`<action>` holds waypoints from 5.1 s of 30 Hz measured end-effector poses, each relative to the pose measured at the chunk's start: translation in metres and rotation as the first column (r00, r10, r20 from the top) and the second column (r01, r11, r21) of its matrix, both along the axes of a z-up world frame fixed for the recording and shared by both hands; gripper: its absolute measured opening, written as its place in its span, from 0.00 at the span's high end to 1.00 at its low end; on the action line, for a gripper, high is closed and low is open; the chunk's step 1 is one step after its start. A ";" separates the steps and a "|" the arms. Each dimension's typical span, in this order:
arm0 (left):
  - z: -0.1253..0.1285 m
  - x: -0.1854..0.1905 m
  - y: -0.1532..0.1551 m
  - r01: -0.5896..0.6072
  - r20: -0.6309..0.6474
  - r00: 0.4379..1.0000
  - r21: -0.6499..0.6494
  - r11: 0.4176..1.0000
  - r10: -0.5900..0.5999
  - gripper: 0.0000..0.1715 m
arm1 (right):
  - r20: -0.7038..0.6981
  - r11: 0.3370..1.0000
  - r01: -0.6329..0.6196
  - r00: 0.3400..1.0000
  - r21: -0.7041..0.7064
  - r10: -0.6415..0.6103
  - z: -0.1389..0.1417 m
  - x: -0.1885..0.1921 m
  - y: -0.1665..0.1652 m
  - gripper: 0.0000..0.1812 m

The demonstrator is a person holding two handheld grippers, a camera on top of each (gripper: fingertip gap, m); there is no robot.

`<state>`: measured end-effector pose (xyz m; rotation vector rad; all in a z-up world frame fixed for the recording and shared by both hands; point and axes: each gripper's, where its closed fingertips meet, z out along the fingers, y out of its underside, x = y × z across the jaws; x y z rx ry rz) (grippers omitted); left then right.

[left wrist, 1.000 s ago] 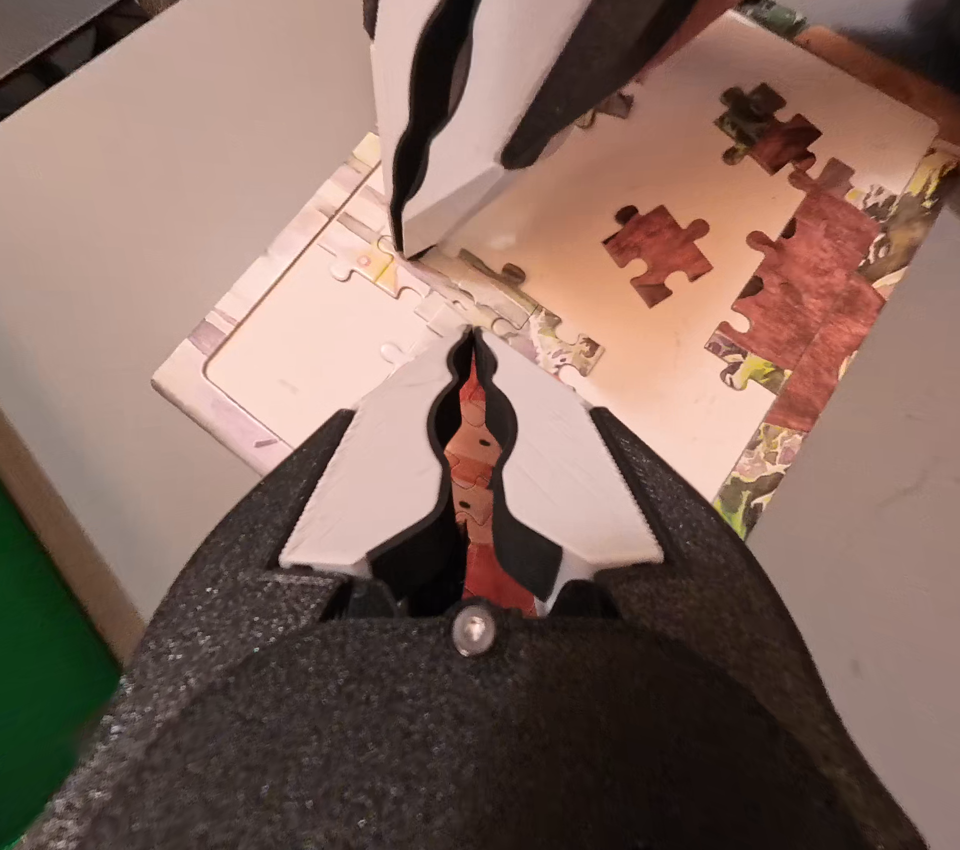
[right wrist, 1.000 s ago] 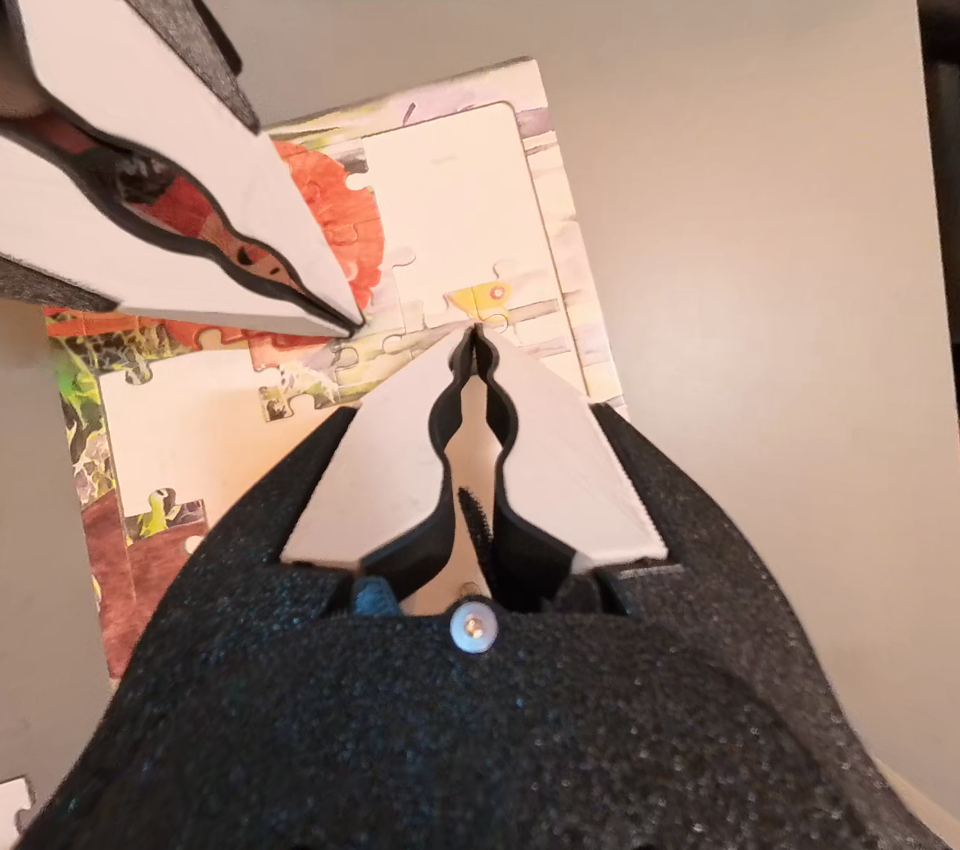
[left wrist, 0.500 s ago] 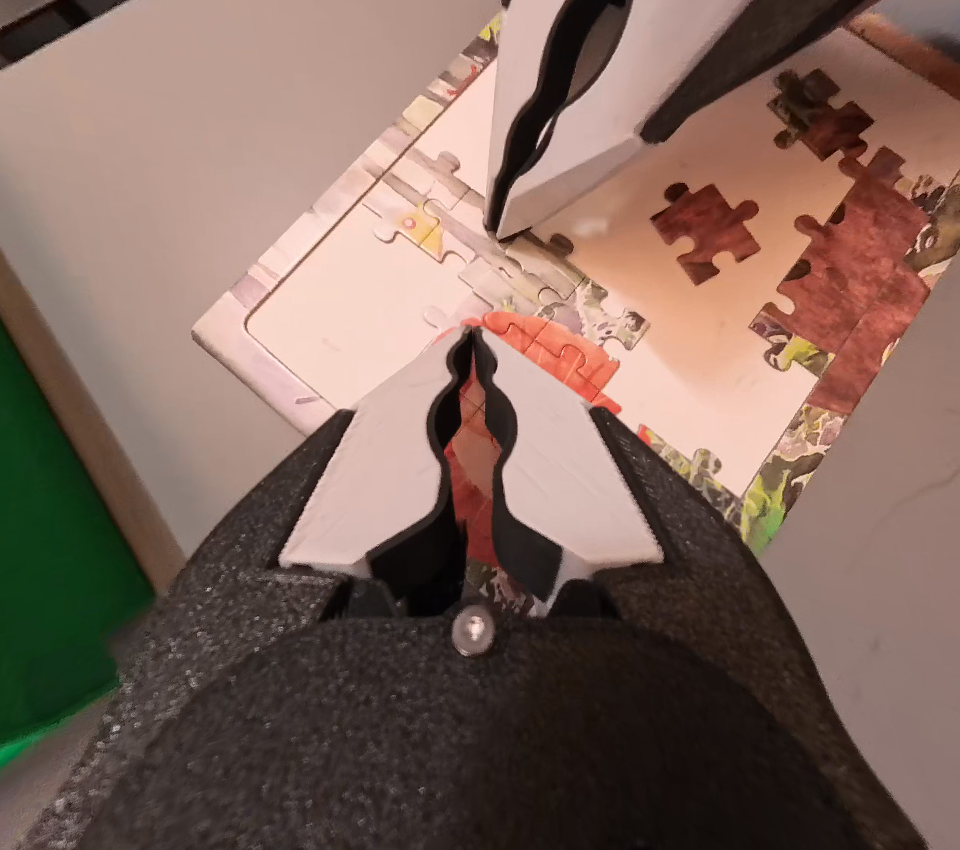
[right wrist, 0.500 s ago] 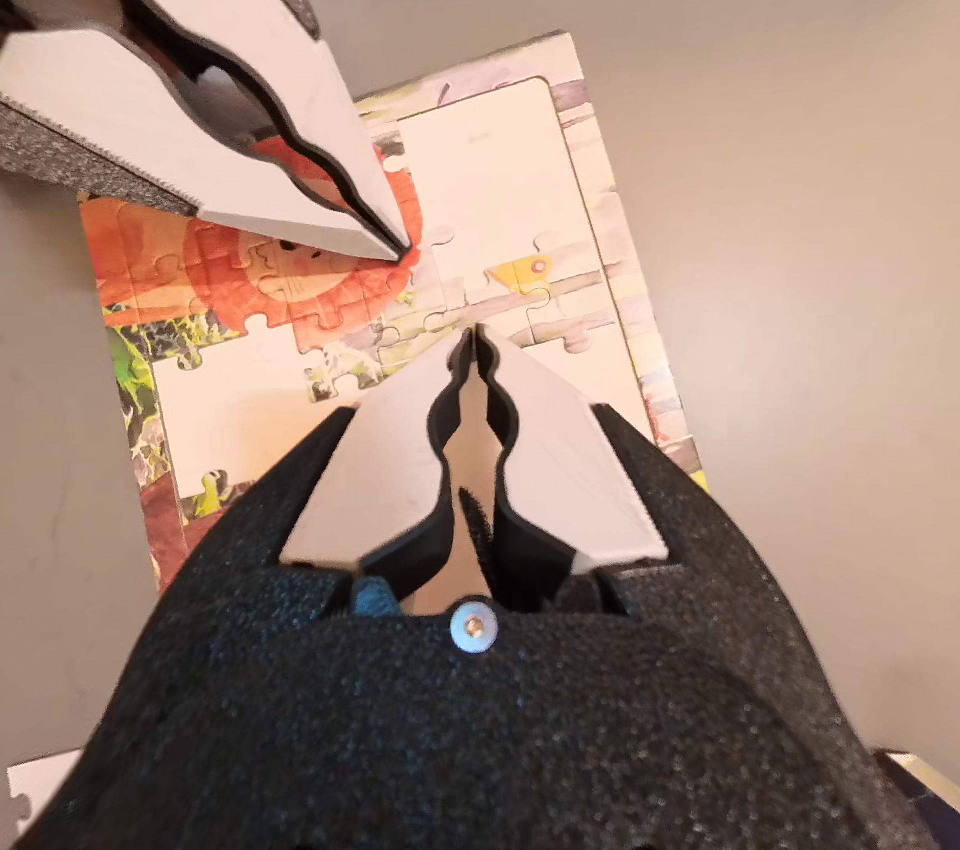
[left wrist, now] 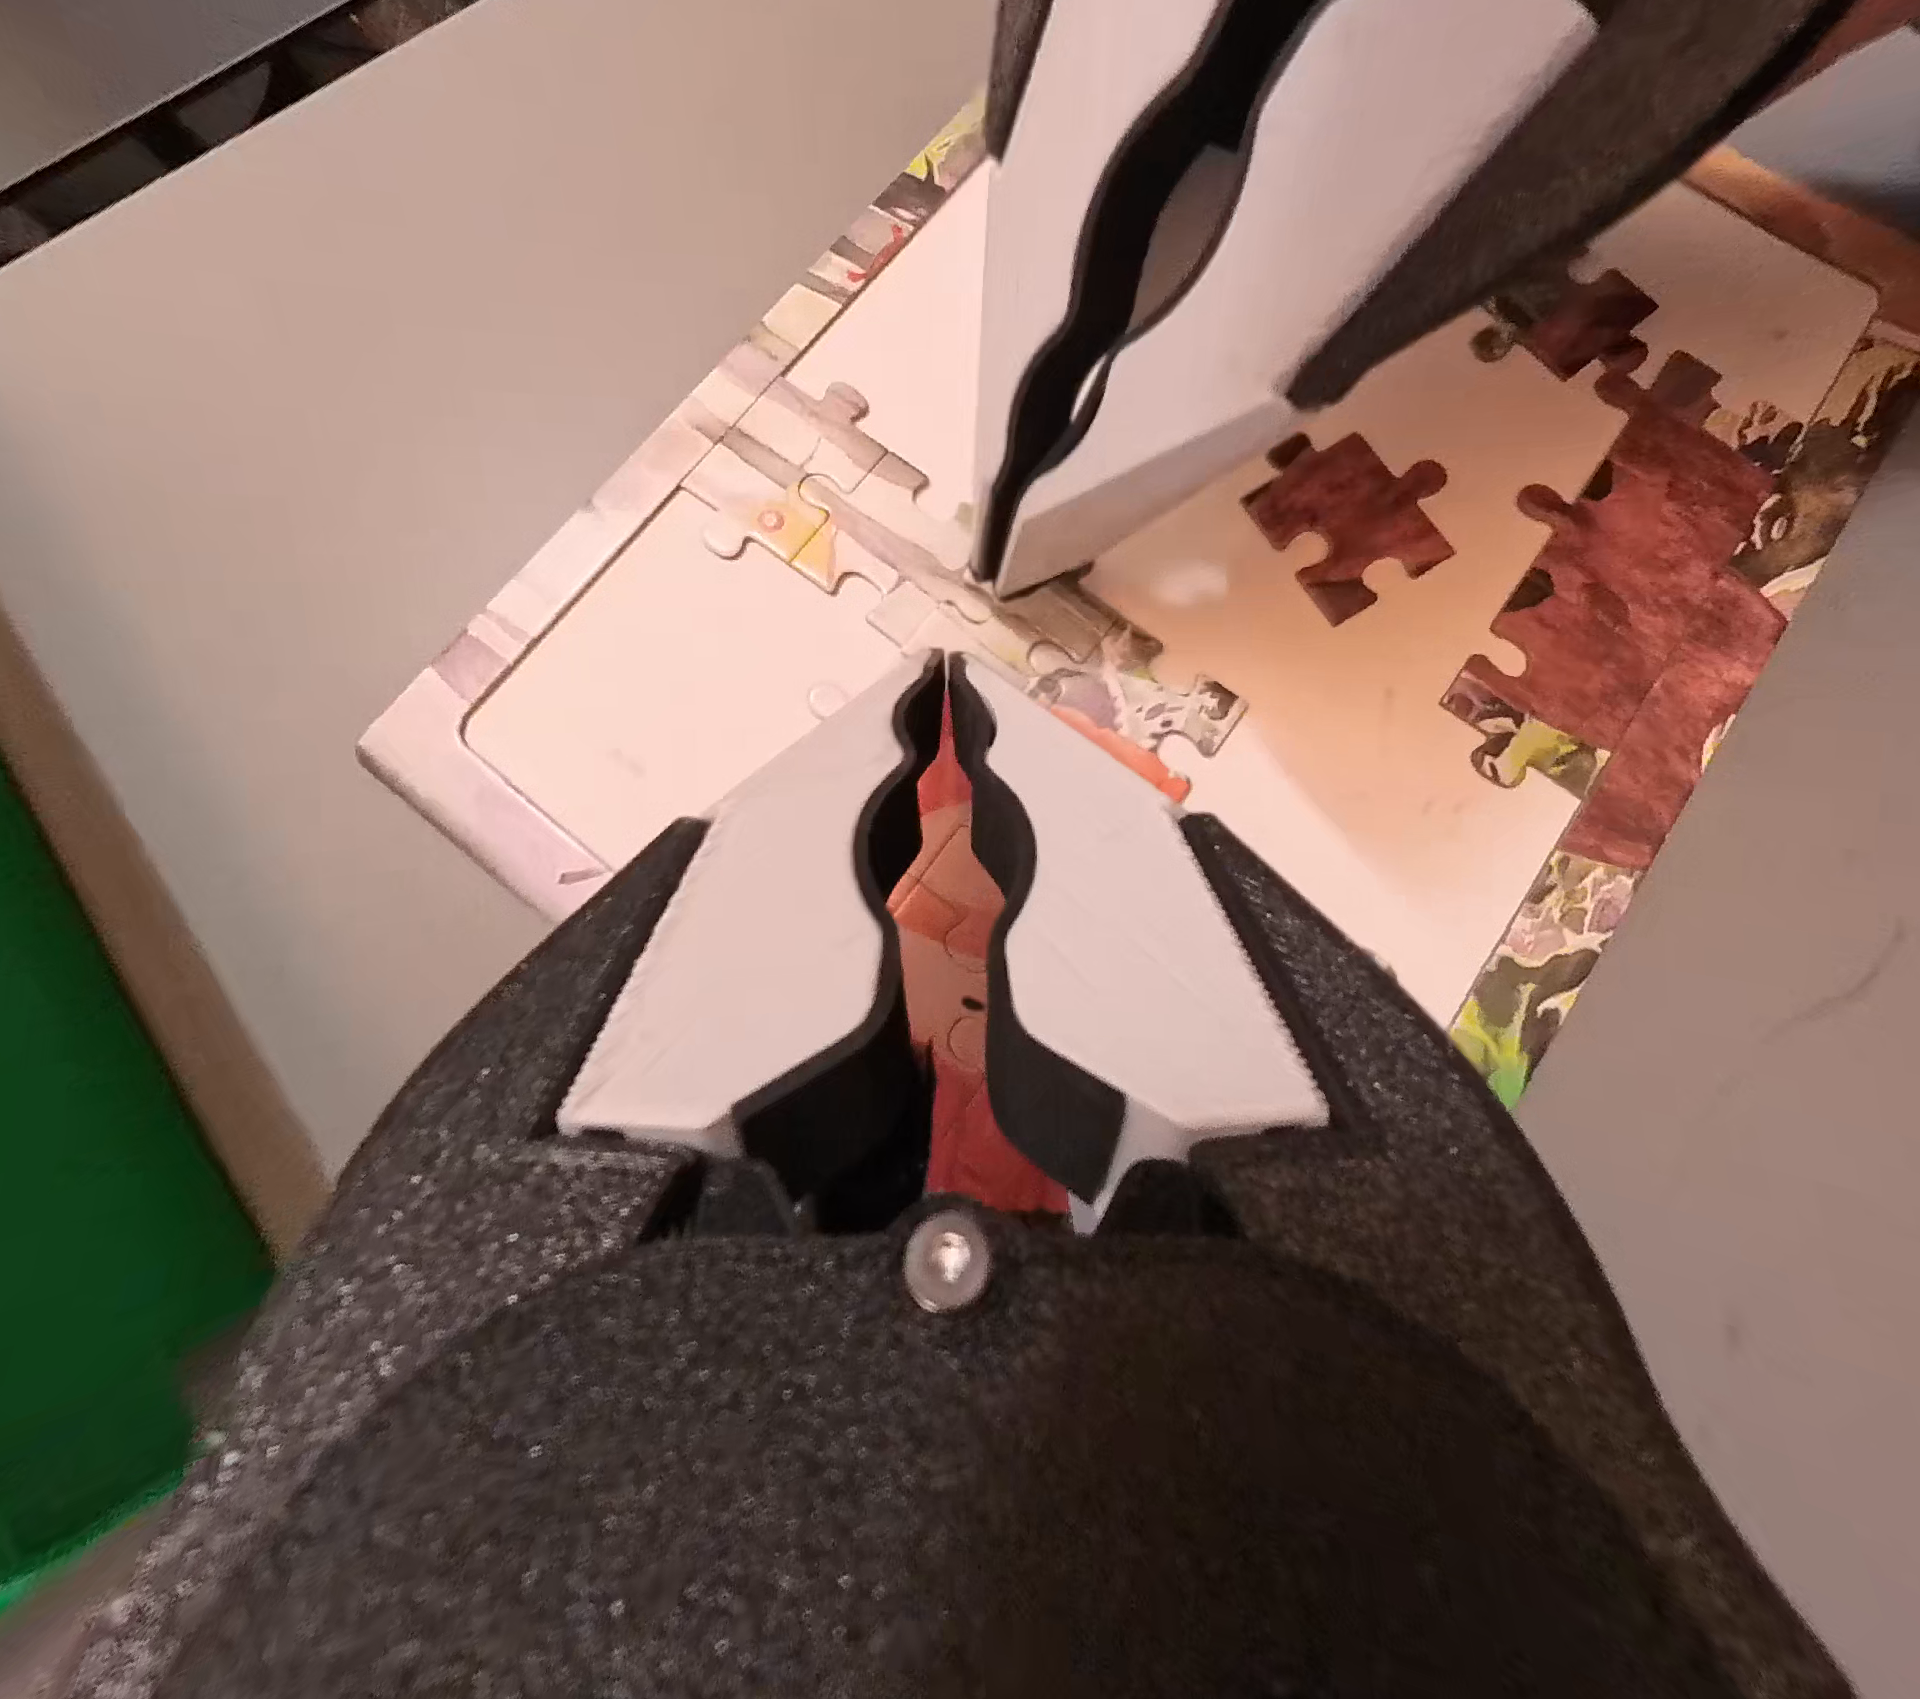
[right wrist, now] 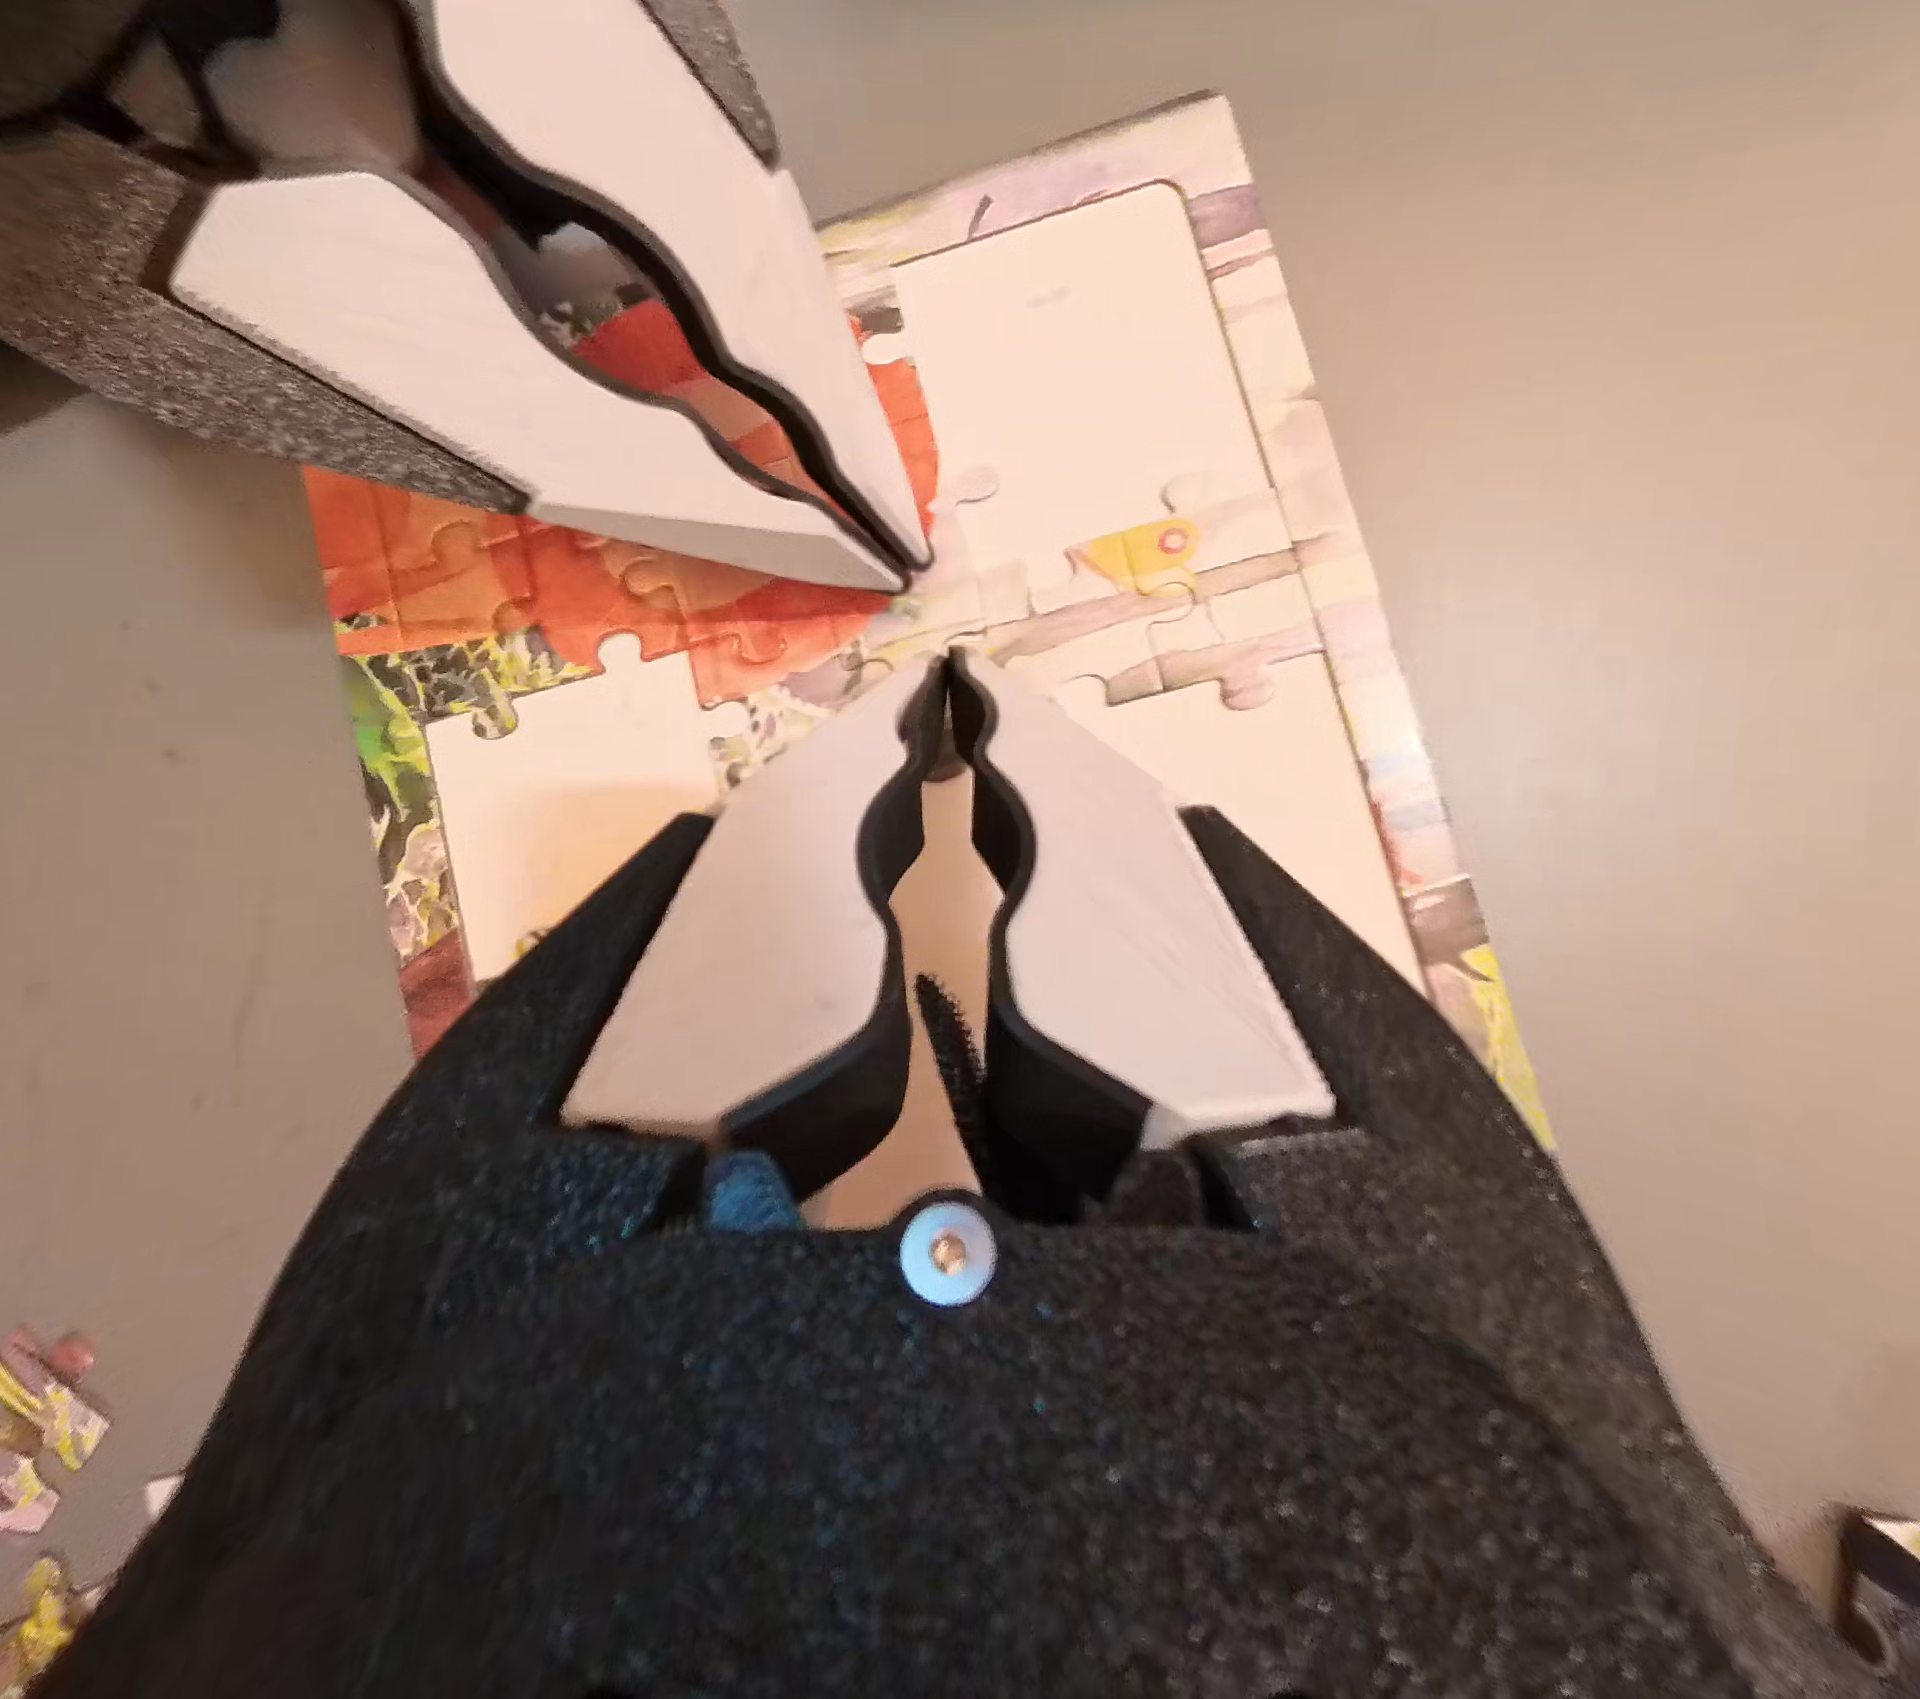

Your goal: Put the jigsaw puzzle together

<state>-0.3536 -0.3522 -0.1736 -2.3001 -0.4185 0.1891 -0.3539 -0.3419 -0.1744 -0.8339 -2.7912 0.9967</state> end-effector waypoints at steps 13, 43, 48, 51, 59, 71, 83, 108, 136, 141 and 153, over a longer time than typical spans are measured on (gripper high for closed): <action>-0.008 0.002 0.002 0.010 0.011 1.000 -0.019 1.000 -0.009 1.00 | -0.004 0.999 0.049 0.999 -0.017 -0.049 -0.009 0.004 0.007 1.00; -0.008 0.002 -0.063 -0.170 0.009 0.985 -0.069 0.983 0.171 0.97 | -0.063 0.992 0.087 0.994 -0.088 -0.093 0.029 0.004 -0.020 1.00; -0.005 -0.007 -0.071 -0.228 -0.086 0.972 -0.097 0.969 0.220 0.93 | -0.306 0.951 0.167 0.920 -0.259 -0.245 0.164 0.023 0.036 1.00; 0.015 -0.002 -0.071 -0.265 -0.093 0.961 -0.019 0.964 0.262 0.92 | -0.378 0.939 0.259 0.865 -0.228 -0.330 0.182 0.063 0.072 0.99; 0.047 0.069 -0.078 -0.363 -0.025 0.929 0.134 0.922 0.369 0.92 | -0.416 0.814 0.456 0.702 -0.361 -0.578 0.099 0.179 0.082 0.85; 0.052 0.082 -0.080 -0.382 -0.101 0.895 0.330 0.863 0.435 0.87 | -0.474 0.761 0.557 0.599 -0.333 -0.646 0.066 0.207 0.094 0.83; 0.040 0.082 -0.077 -0.388 -0.065 0.904 0.288 0.875 0.422 0.88 | -0.437 0.762 0.578 0.628 -0.292 -0.644 0.053 0.206 0.094 0.83; 0.039 0.081 -0.077 -0.396 -0.047 0.903 0.294 0.870 0.427 0.89 | -0.309 0.751 0.574 0.686 -0.328 -0.659 0.076 0.241 0.128 0.81; 0.038 0.094 -0.064 -0.301 -0.102 0.936 0.267 0.916 0.337 0.89 | -0.097 0.602 0.798 0.601 0.029 -0.793 0.014 0.339 0.267 0.76; 0.035 0.090 -0.061 -0.315 -0.076 0.936 0.256 0.914 0.344 0.89 | -0.020 0.768 0.637 0.770 0.069 -0.637 0.007 0.377 0.224 0.78; 0.077 0.151 -0.012 -0.021 -0.117 0.991 0.346 0.938 0.065 0.89 | -0.175 0.565 0.789 0.608 0.241 -0.775 0.019 0.408 0.301 0.80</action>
